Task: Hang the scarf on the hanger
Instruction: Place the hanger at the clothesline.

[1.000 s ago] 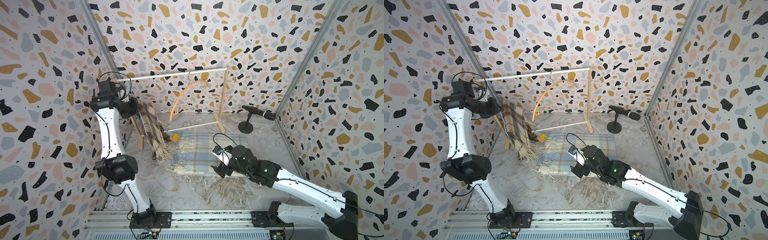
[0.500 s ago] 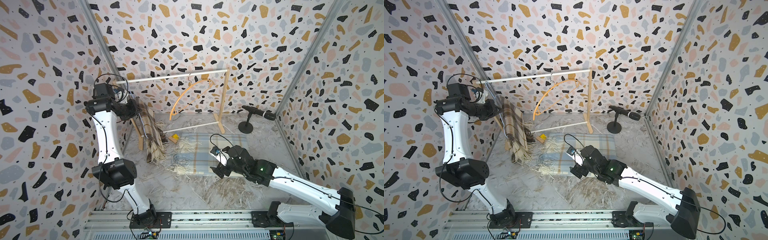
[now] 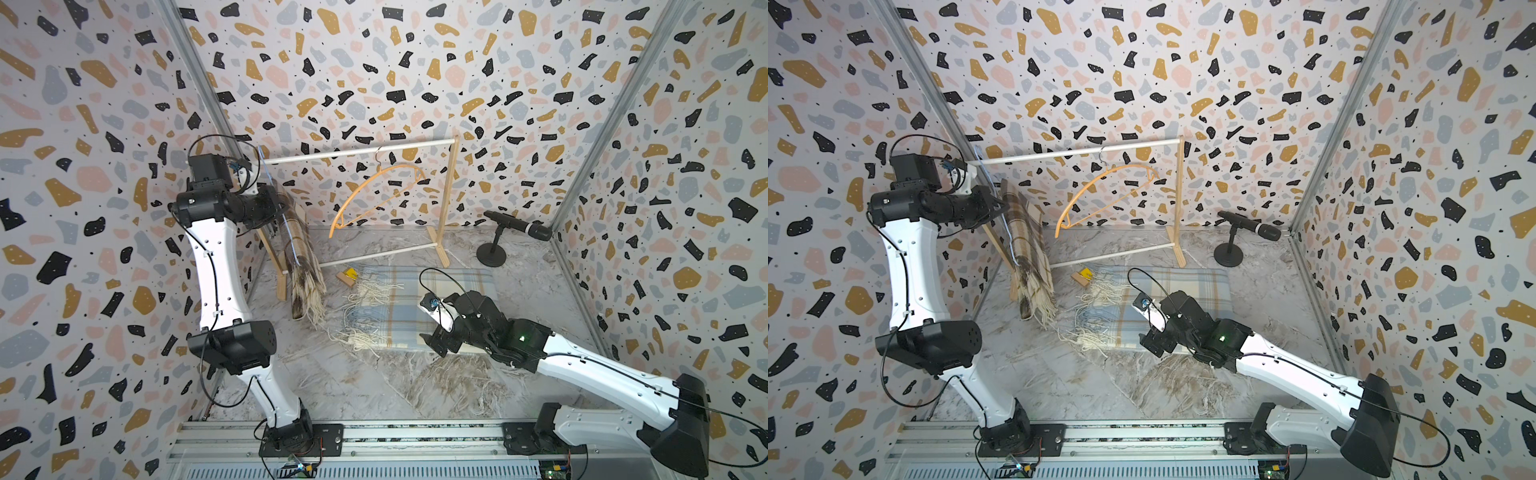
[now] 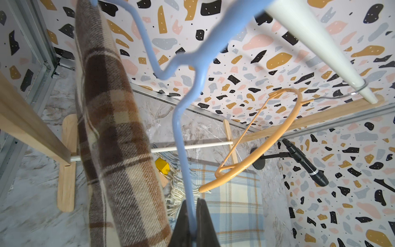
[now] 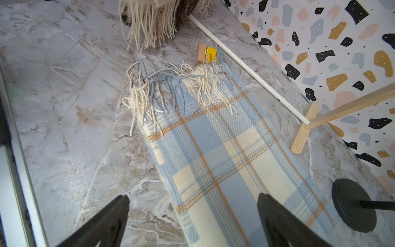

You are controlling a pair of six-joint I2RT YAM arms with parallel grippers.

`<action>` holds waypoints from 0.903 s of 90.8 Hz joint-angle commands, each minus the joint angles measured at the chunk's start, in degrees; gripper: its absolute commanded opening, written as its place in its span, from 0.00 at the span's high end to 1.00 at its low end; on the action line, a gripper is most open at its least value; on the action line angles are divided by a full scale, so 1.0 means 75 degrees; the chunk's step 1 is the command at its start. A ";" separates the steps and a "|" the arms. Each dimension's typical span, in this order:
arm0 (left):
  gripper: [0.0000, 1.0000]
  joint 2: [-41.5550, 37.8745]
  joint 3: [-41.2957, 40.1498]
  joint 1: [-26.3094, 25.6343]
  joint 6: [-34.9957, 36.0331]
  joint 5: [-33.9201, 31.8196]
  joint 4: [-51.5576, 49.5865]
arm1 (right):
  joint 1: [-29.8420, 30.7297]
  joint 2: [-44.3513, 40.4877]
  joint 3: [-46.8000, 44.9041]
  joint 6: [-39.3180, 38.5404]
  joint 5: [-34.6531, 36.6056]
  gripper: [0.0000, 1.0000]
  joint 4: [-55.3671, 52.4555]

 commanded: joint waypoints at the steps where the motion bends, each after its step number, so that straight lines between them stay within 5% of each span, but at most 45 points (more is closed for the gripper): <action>1: 1.00 0.0169 0.0503 -0.0003 -0.0048 -0.0010 0.0685 | -0.0023 -0.0104 0.0181 0.0133 0.0079 0.01 0.0067; 57: 1.00 0.1069 0.0933 -0.0002 -0.0491 -0.0146 0.1077 | -0.0021 0.0113 0.0237 0.0266 0.0051 0.01 0.0079; 67: 1.00 0.0809 0.0432 0.0006 -0.0314 -0.0328 0.1019 | -0.0020 0.0113 0.0235 0.0251 0.0088 0.01 0.0073; 82: 0.86 0.0170 -0.0618 0.0010 -0.0076 -0.0549 0.1199 | -0.0071 0.0119 0.0296 0.0269 0.0236 0.01 -0.0096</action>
